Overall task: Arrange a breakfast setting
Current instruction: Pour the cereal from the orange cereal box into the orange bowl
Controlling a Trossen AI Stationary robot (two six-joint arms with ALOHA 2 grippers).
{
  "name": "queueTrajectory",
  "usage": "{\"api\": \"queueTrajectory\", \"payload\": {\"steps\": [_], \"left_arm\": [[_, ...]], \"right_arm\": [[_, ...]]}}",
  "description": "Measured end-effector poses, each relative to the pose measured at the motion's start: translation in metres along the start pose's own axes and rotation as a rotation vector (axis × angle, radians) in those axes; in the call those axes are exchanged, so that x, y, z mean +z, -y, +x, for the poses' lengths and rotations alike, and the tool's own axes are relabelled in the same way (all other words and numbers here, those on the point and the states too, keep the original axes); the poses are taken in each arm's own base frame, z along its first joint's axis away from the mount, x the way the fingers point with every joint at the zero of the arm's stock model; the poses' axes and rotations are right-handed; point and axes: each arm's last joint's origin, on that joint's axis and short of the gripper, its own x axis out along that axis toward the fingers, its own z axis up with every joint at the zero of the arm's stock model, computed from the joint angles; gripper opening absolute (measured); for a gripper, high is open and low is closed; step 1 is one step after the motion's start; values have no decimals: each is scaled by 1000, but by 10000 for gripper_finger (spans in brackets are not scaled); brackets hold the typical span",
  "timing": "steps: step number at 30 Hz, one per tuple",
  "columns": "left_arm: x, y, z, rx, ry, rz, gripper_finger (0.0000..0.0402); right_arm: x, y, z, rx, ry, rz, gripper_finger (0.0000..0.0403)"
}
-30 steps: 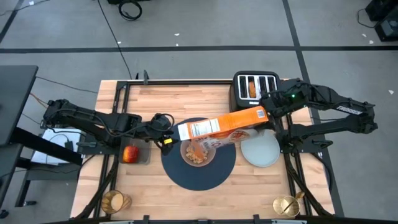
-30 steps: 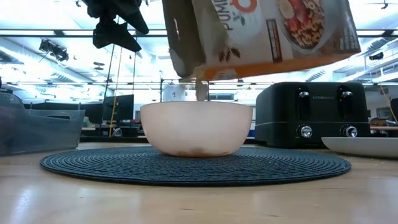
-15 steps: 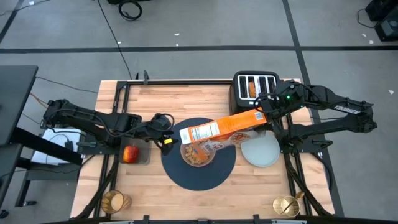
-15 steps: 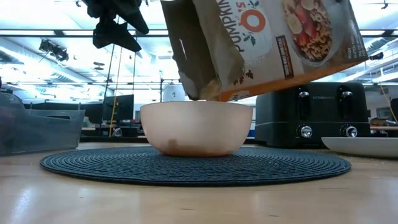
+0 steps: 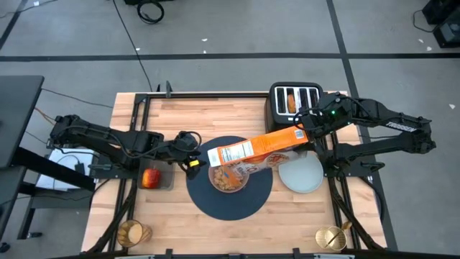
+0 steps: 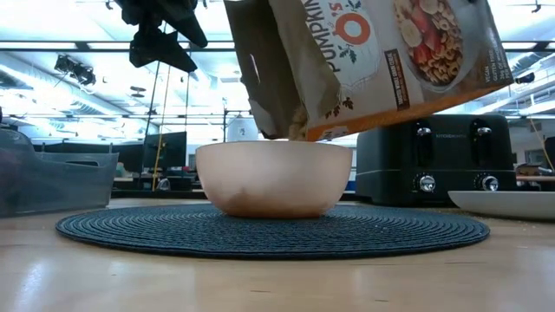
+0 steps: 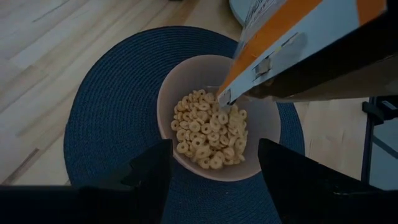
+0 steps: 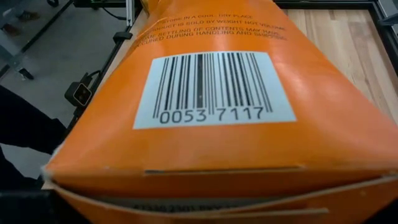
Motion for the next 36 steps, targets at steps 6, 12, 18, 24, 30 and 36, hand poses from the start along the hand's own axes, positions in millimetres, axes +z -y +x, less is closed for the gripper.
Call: {"api": "queueTrajectory", "payload": {"steps": [6, 12, 18, 24, 30, 36], "left_arm": [[0, 0, 0, 0, 0, 1, 242], [0, 0, 0, -1, 0, 1, 242], [0, 0, 0, -6, 0, 0, 242], [2, 2, 0, -24, 20, -7, 242], [6, 6, -1, -65, 61, -13, 242], [6, 10, -2, -91, 68, -13, 242]], "right_arm": [[0, 0, 0, 0, 0, 4, 290], [2, -1, -5, -4, 17, 12, 290], [5, -3, -11, -9, 17, 12, 290], [3, -2, -7, -10, -24, 27, 289], [3, -1, -5, -8, -31, 30, 289], [6, -1, -5, -11, -8, 24, 289]]}}
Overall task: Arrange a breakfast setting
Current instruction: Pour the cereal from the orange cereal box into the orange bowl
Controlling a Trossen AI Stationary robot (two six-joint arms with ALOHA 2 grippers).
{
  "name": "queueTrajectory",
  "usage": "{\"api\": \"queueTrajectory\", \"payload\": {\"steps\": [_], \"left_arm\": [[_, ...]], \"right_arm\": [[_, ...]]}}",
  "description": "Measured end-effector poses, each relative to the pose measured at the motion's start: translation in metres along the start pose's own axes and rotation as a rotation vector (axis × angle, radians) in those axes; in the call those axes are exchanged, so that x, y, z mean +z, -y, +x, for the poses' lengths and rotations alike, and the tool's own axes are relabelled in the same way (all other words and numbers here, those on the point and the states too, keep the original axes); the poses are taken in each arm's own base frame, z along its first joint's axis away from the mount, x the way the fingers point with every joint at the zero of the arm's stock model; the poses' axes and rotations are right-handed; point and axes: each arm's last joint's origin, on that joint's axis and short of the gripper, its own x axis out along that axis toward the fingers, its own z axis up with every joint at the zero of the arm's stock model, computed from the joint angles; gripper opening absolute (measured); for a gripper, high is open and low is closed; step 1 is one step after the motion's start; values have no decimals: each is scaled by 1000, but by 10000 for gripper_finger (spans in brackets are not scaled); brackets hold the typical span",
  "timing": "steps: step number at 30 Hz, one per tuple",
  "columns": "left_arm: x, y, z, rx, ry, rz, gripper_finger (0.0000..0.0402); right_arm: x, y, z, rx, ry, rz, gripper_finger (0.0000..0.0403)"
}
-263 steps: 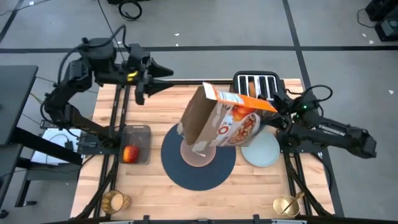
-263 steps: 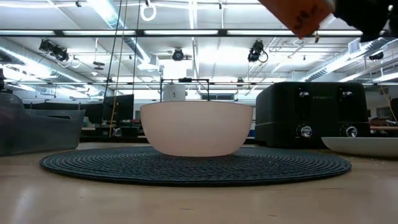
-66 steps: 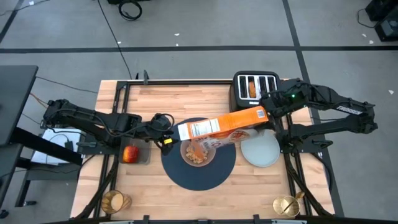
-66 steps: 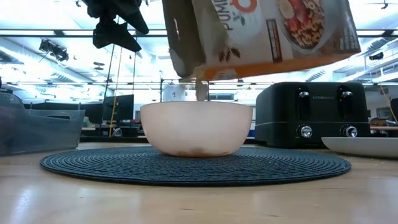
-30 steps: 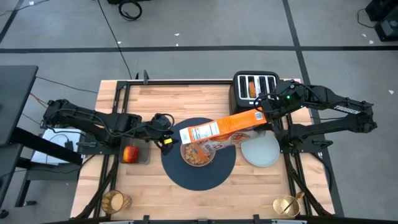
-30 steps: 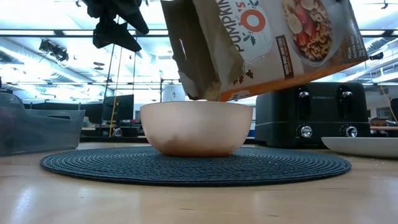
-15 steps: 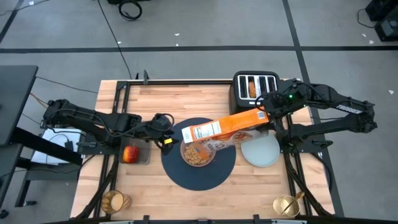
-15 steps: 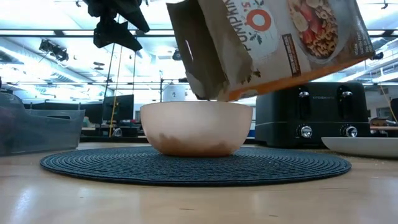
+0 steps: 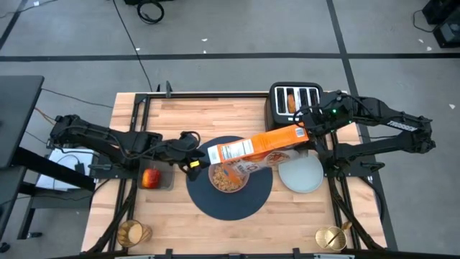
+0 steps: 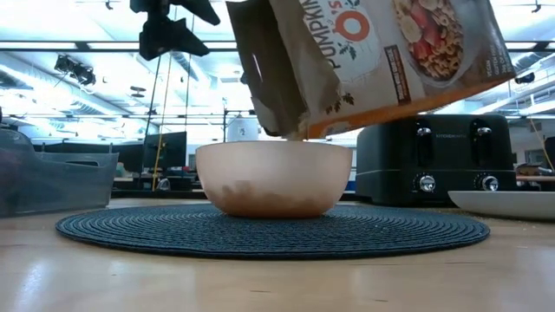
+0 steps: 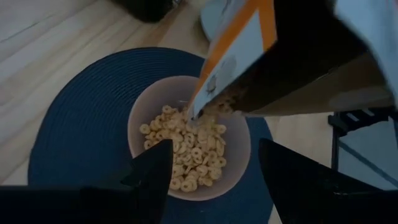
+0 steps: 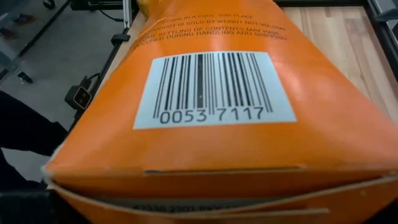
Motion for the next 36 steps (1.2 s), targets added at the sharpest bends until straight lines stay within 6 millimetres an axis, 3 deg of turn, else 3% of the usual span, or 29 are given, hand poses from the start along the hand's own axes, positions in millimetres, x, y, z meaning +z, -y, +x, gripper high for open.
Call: {"api": "queueTrajectory", "payload": {"steps": [9, 15, 36], "left_arm": [[13, -4, -43, -97, 117, -52, 214], [21, -5, -65, -163, 213, -84, 187], [23, 7, -72, -298, 235, -260, 183]], "right_arm": [[-1, -2, -5, 5, 31, 11, 289], [-15, -4, -5, 0, 67, 44, 289], [-79, -7, 12, 33, 333, 106, 289]]}}
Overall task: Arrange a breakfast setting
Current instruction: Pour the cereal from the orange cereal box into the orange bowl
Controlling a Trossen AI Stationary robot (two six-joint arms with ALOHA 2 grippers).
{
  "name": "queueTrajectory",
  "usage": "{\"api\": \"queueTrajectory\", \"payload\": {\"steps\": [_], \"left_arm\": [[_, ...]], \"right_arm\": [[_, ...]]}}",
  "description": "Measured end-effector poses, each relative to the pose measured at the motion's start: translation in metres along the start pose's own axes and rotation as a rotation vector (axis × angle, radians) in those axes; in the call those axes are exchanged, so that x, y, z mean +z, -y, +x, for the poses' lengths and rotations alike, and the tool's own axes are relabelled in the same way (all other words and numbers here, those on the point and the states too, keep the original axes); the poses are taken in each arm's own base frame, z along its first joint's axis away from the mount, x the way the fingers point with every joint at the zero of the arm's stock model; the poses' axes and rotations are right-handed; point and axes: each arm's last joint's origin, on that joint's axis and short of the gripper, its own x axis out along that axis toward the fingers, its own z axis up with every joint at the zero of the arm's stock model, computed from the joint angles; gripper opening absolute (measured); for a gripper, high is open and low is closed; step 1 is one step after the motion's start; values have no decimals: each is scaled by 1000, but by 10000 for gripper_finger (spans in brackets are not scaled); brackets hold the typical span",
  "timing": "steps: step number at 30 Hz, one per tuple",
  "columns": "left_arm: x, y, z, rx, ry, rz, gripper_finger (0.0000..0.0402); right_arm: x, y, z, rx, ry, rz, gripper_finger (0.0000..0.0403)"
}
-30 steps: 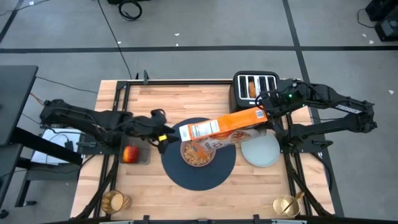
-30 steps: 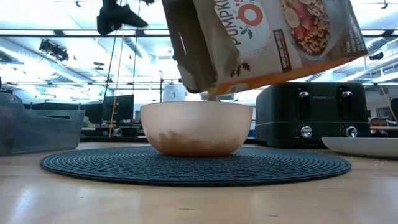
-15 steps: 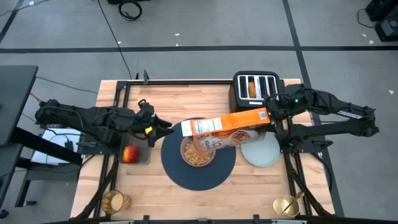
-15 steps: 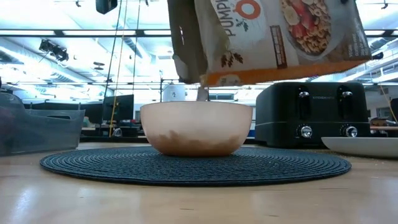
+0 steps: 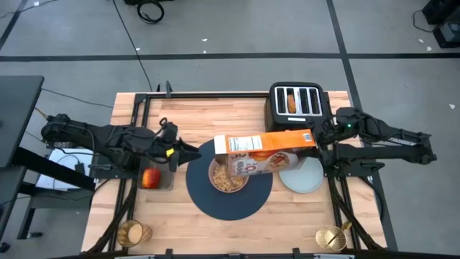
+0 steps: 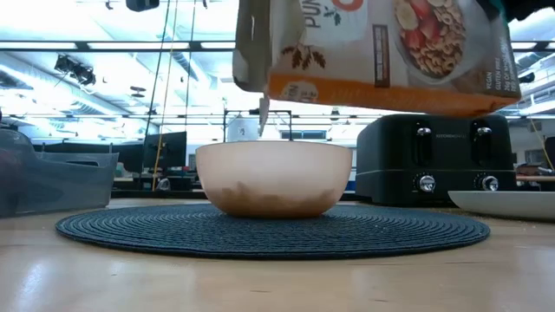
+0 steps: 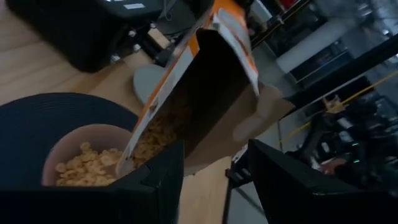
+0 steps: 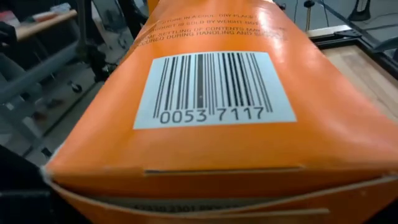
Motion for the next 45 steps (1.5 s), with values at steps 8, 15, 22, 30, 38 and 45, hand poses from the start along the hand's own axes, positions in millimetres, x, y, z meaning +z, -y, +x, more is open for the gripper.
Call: {"api": "queueTrajectory", "payload": {"steps": [8, 15, 22, 30, 38, 45], "left_arm": [[8, 9, -1, -74, 101, -30, 183], [14, 21, 12, -164, 220, 53, 183], [18, 35, 32, -287, 373, 220, 183], [19, 42, 39, -334, 488, 336, 183], [20, 52, 30, -388, 580, 420, 183], [22, 53, 31, -365, 622, 404, 183]], "right_arm": [[-8, -4, -13, -3, 71, -18, 289], [-5, -10, -28, -12, 186, -28, 289], [-1, -12, -32, 15, 238, 8, 289], [12, -17, -37, 70, 374, -8, 289], [32, -24, -48, 138, 593, -49, 289], [47, -30, -62, 146, 816, -106, 289]]}}
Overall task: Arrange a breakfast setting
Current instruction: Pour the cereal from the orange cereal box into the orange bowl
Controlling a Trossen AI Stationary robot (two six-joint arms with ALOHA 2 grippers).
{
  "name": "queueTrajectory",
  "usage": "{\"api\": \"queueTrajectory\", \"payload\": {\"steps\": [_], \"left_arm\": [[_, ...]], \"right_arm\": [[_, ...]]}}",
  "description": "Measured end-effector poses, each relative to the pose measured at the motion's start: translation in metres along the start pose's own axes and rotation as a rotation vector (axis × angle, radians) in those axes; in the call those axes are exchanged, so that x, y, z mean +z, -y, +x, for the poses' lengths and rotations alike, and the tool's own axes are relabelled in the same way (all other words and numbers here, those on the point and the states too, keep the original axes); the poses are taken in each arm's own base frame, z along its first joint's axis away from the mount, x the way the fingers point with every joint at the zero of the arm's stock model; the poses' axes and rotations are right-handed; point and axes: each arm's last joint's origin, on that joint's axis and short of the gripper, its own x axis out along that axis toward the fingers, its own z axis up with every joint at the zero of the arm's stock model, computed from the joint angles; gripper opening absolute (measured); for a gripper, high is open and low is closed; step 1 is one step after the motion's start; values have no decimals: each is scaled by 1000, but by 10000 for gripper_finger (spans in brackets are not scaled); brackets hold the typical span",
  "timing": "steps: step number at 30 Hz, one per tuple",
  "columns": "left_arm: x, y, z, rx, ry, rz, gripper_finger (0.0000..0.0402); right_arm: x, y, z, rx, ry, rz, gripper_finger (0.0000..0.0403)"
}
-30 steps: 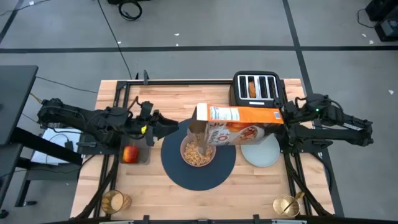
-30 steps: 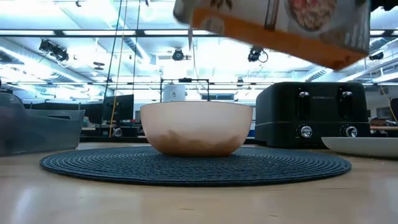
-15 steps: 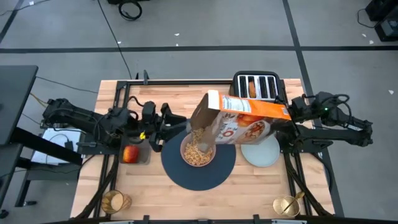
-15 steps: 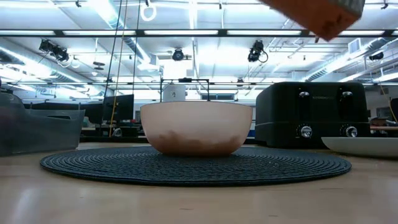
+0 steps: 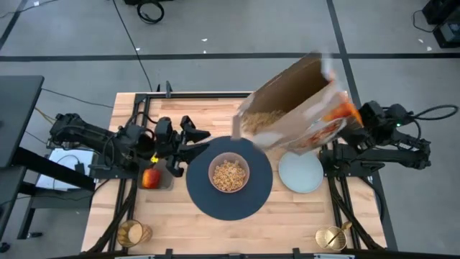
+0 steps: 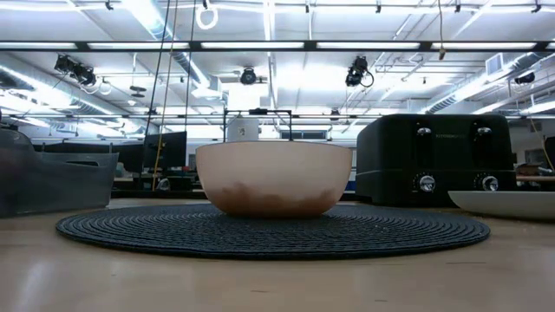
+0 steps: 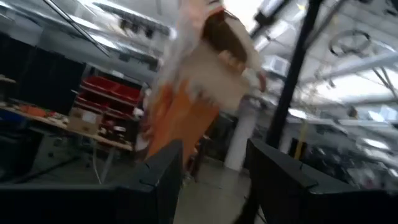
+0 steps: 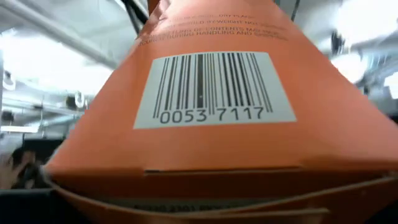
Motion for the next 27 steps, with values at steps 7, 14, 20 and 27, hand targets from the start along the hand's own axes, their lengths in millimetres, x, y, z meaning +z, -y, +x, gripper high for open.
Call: {"api": "queueTrajectory", "payload": {"steps": [7, 14, 20, 27], "left_arm": [[-1, 8, 31, 34, 42, 121, 176], [32, 21, 84, 76, 33, 276, 177], [80, 50, 118, 64, -63, 422, 212], [132, 89, 104, -40, -145, 469, 301]], "right_arm": [[19, -4, 1, 7, 216, -65, 289], [25, -2, 10, 17, 319, -95, 289], [10, 10, 27, -22, 227, -85, 289], [-5, 21, 42, -49, 154, -93, 289]]}}
